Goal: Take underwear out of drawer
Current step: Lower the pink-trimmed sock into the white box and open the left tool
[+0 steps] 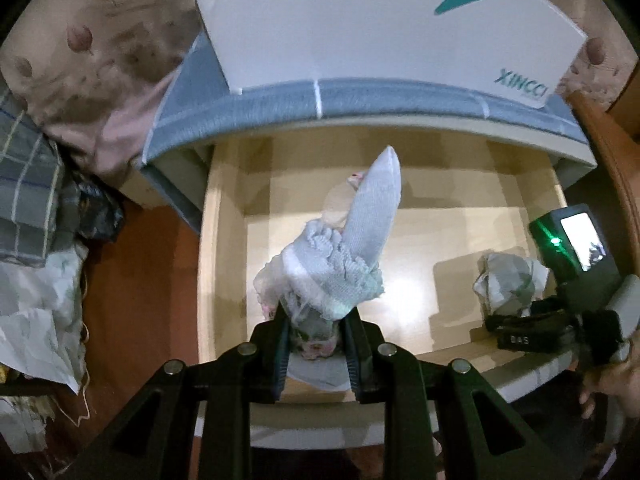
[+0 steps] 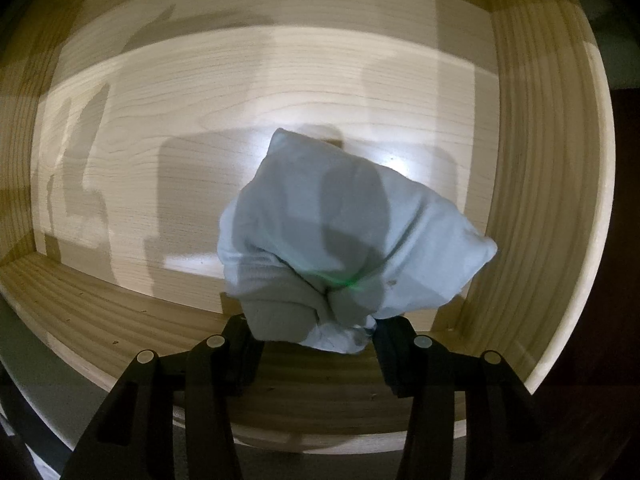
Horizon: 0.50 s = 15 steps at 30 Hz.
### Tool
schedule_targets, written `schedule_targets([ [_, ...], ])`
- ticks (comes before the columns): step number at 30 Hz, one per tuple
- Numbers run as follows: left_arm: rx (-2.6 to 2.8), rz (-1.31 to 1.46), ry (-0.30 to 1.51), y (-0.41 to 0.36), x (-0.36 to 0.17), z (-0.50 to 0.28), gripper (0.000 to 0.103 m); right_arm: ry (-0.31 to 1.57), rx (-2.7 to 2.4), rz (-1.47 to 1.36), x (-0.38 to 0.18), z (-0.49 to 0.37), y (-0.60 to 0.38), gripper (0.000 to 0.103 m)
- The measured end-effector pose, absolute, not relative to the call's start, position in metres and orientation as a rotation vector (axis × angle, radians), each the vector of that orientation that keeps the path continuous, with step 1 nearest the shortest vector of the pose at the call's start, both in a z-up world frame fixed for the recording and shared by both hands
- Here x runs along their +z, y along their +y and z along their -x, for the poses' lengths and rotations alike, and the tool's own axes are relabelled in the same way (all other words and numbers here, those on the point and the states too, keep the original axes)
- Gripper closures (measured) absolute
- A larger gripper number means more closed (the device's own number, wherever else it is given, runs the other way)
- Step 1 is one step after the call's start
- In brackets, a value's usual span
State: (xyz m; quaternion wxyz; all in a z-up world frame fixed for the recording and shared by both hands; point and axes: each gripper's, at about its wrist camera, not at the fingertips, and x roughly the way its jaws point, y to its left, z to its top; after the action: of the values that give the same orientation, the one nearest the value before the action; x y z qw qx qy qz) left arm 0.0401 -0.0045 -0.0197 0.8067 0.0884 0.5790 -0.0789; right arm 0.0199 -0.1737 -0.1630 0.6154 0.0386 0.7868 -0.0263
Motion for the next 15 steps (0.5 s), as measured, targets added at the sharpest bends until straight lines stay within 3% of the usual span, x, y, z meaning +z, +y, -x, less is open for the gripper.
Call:
schedule_targets([
  [15,-0.239,-0.208,1.019,0.005,0.076,-0.002,0.079,1.812,-0.059,-0.091,-0.164,-0.013,-0.171,0.058],
])
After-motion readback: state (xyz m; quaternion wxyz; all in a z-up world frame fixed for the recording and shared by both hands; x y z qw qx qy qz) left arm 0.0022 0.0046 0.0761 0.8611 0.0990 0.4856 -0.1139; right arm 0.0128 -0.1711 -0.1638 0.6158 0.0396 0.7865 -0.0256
